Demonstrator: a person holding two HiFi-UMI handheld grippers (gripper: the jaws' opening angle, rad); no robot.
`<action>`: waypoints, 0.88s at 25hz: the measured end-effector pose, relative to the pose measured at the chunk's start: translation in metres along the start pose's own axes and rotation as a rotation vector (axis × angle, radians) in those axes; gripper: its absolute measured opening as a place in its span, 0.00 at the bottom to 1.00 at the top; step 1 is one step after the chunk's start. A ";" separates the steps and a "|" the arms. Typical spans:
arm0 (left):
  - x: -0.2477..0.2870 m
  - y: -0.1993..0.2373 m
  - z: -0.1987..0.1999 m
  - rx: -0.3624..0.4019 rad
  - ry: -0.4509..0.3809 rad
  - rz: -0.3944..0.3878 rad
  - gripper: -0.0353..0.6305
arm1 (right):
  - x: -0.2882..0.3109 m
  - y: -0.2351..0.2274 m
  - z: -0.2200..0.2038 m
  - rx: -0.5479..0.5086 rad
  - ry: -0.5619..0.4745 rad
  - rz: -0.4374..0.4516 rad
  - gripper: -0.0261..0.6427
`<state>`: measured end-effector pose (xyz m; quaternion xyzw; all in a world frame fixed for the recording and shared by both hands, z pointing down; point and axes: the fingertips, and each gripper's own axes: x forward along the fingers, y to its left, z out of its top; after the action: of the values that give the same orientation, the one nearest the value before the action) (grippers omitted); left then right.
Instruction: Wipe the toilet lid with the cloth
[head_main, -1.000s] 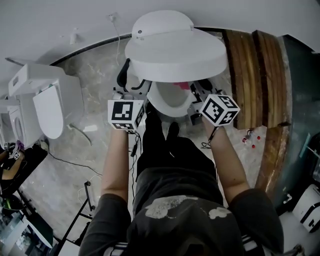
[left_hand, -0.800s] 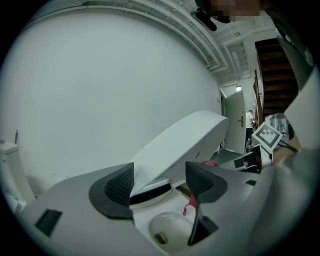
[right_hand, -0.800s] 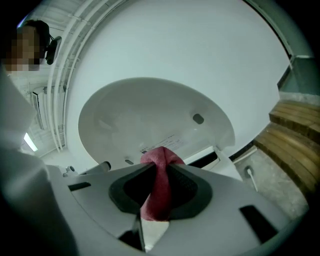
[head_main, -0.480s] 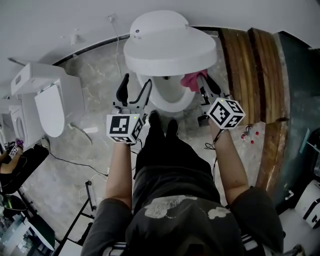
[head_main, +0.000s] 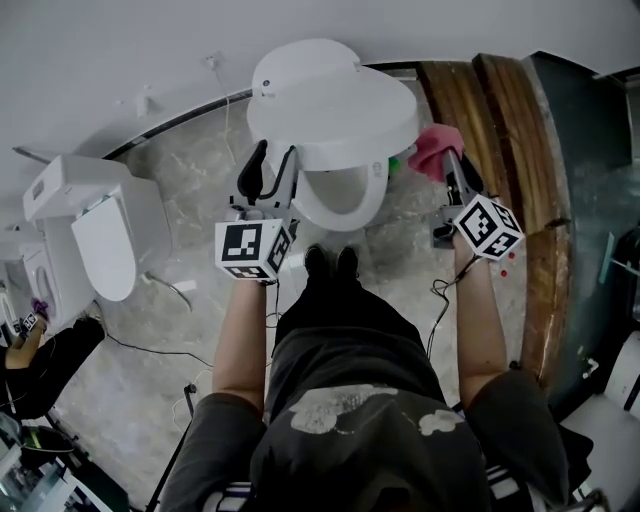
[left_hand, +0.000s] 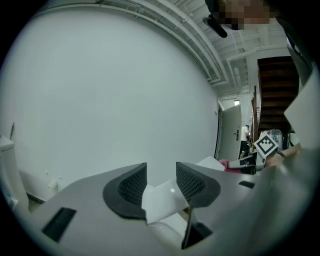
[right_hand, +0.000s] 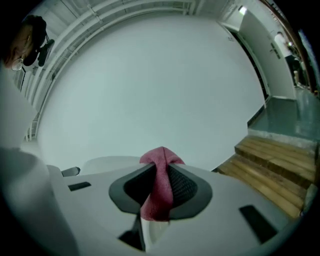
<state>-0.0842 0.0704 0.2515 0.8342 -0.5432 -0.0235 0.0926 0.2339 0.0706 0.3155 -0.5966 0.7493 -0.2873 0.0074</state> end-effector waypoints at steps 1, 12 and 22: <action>0.006 0.001 0.001 0.009 0.003 -0.005 0.35 | -0.002 0.000 0.010 -0.002 -0.023 -0.012 0.14; 0.058 0.007 -0.009 0.009 0.101 -0.037 0.35 | 0.039 0.042 0.051 -0.059 -0.070 0.108 0.14; 0.049 0.003 -0.056 -0.029 0.170 0.082 0.35 | 0.068 0.036 0.010 -0.087 0.076 0.202 0.14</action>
<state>-0.0596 0.0320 0.3103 0.8087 -0.5668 0.0433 0.1513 0.1856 0.0099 0.3136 -0.5066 0.8170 -0.2747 -0.0182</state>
